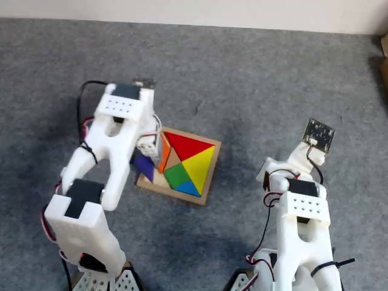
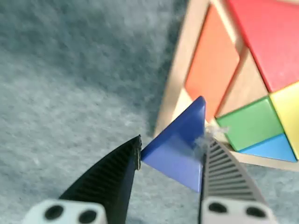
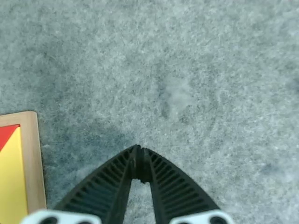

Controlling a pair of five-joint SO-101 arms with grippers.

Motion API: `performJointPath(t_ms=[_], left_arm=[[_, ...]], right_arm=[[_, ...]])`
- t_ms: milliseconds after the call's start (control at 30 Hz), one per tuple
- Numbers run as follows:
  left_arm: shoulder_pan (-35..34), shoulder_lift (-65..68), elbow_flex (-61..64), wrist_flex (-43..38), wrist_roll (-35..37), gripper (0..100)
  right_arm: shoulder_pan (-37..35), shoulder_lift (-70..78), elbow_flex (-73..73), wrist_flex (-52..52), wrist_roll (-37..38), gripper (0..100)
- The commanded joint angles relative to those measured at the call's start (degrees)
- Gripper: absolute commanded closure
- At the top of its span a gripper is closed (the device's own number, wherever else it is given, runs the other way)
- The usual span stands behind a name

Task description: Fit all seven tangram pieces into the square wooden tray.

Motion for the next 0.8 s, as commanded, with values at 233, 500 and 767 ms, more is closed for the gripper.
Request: performJointPath(t_ms=[233, 500, 767], left_arm=[[4.44, -3.38, 0.48, 0.62, 6.86, 66], [2.59, -3.47, -0.57, 0.44, 1.85, 67], [-4.09, -3.30, 0.22, 0.09, -2.20, 72]], right_arm=[[-0.57, -1.89, -0.22, -1.01, -0.18, 99.5], [-0.57, -1.89, -0.22, -1.01, -0.18, 99.5], [-0.57, -1.89, -0.22, -1.01, -0.18, 99.5]])
